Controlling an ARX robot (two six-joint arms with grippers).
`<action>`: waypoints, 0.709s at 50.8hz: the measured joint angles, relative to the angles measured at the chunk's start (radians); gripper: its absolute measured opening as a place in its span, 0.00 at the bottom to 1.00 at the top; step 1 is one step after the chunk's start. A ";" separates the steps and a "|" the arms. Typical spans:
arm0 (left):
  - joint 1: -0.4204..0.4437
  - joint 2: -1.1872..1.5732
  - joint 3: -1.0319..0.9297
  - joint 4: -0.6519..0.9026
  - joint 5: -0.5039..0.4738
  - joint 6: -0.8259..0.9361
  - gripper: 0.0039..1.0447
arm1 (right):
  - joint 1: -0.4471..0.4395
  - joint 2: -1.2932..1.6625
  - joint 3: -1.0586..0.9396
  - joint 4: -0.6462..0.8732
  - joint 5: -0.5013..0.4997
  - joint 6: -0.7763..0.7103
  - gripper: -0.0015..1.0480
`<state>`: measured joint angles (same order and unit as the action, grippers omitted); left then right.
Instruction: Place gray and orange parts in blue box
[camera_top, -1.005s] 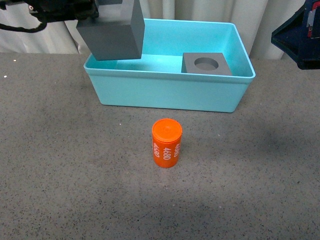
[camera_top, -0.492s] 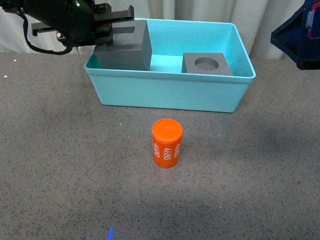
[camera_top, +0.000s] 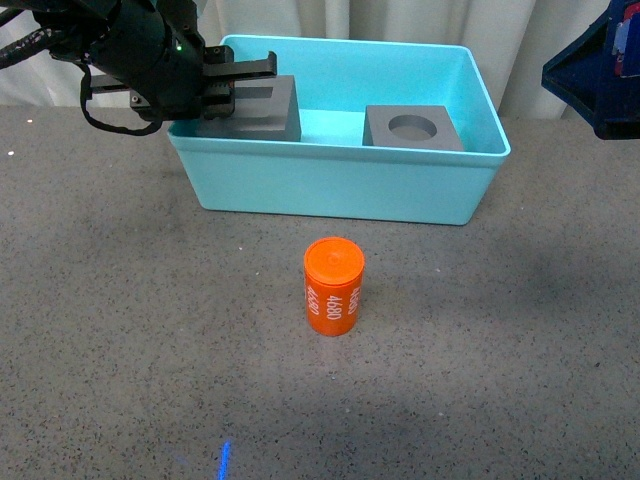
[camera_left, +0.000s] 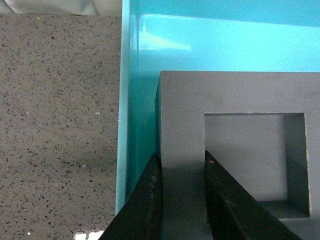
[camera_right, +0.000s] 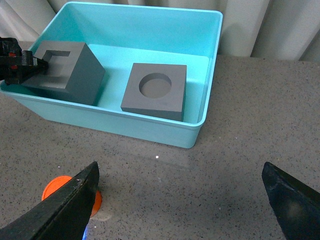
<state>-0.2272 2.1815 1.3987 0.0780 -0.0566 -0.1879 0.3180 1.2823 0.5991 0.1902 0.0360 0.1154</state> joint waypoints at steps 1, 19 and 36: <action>0.000 0.000 0.001 -0.002 0.002 -0.001 0.17 | 0.000 0.000 0.000 0.000 0.000 0.000 0.91; -0.003 0.006 0.014 -0.008 -0.013 -0.005 0.35 | 0.000 0.000 0.000 0.000 0.000 0.000 0.91; 0.004 -0.102 -0.066 0.109 -0.003 -0.057 0.87 | 0.000 0.000 0.000 0.000 0.000 0.000 0.91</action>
<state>-0.2234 2.0796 1.3323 0.1875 -0.0593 -0.2451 0.3180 1.2823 0.5991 0.1902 0.0360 0.1154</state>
